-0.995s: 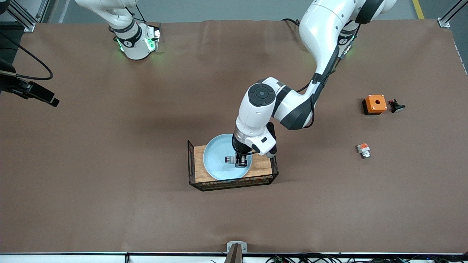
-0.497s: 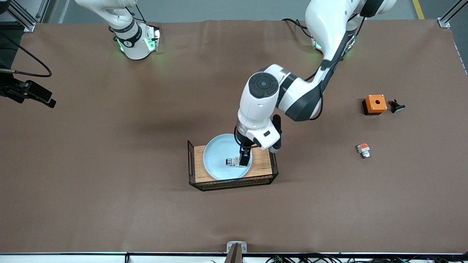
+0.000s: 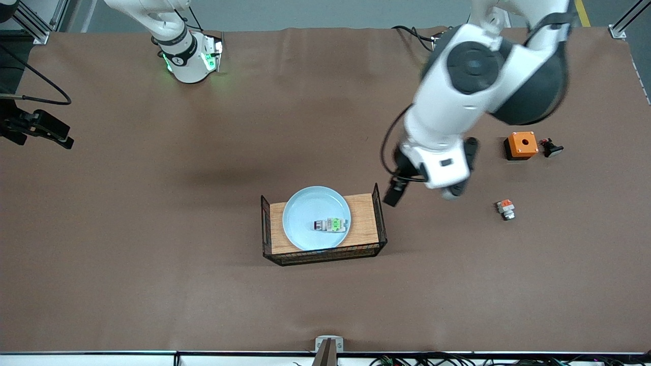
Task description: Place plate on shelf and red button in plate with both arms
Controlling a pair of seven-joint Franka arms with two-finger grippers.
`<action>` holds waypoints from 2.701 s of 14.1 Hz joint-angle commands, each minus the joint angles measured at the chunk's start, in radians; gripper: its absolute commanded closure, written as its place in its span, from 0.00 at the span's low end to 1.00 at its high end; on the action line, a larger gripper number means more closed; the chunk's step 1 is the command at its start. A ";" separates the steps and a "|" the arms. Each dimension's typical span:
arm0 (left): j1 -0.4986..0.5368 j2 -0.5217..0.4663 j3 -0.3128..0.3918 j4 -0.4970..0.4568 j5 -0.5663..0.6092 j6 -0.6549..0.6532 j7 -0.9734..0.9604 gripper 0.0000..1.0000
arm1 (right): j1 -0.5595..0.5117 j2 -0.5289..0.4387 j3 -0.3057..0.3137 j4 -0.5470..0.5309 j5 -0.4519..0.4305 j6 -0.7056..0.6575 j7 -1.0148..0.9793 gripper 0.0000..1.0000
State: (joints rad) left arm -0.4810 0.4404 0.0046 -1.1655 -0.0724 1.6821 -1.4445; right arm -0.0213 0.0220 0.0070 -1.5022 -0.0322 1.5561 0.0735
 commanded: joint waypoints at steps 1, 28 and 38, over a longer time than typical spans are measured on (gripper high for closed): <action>0.099 -0.046 0.002 -0.033 -0.027 -0.088 0.346 0.00 | -0.014 -0.016 0.015 -0.003 -0.018 0.001 -0.017 0.00; 0.429 -0.628 -0.029 -0.565 0.052 -0.177 1.429 0.00 | -0.009 -0.011 0.016 -0.004 -0.018 0.012 -0.015 0.00; 0.429 -0.650 -0.063 -0.563 0.121 -0.141 1.440 0.00 | -0.009 -0.010 0.016 -0.004 -0.015 0.012 -0.015 0.00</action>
State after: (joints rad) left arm -0.0670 -0.1761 -0.0461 -1.7062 0.0310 1.5137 -0.0274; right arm -0.0213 0.0218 0.0126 -1.5018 -0.0324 1.5625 0.0694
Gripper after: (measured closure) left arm 0.000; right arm 0.000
